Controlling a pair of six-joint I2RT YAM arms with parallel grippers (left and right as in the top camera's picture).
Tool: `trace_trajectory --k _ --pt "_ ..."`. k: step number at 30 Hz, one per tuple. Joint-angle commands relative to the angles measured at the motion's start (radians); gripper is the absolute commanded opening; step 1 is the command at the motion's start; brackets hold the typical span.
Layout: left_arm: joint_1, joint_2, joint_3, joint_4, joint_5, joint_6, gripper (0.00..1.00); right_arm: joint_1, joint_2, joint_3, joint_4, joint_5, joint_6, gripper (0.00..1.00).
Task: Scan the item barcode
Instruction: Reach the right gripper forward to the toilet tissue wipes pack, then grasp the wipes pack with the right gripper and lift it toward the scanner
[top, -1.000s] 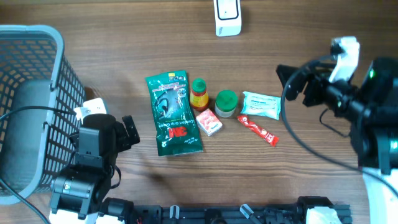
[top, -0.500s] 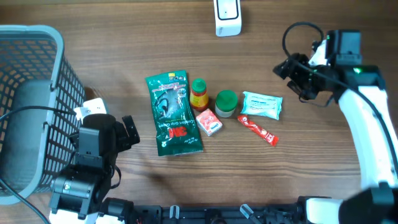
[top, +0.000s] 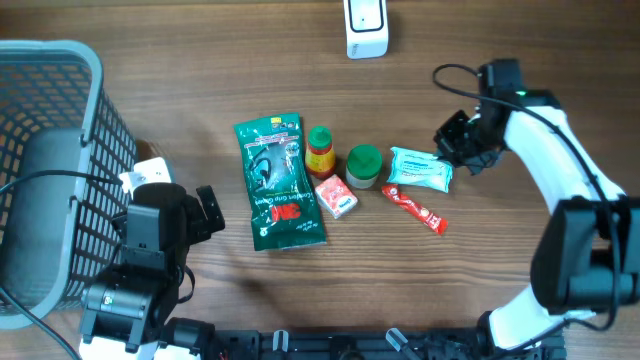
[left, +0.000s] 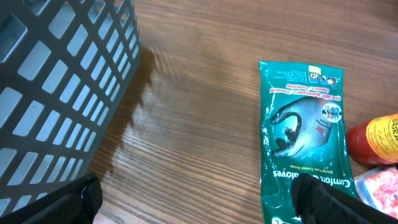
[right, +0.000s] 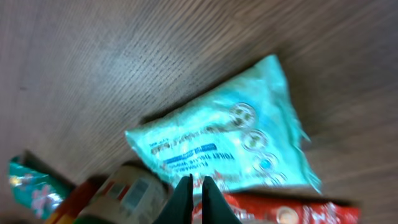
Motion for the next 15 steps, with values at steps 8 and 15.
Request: trace_trajectory --k 8,15 --pt "0.006 -0.005 0.0 0.002 0.009 -0.012 1.0 0.117 0.233 -0.006 0.037 0.182 0.129 0.17" --pt "0.006 -0.005 0.0 0.002 0.009 -0.012 1.0 0.043 0.19 0.217 -0.087 0.31 -0.151 0.12"
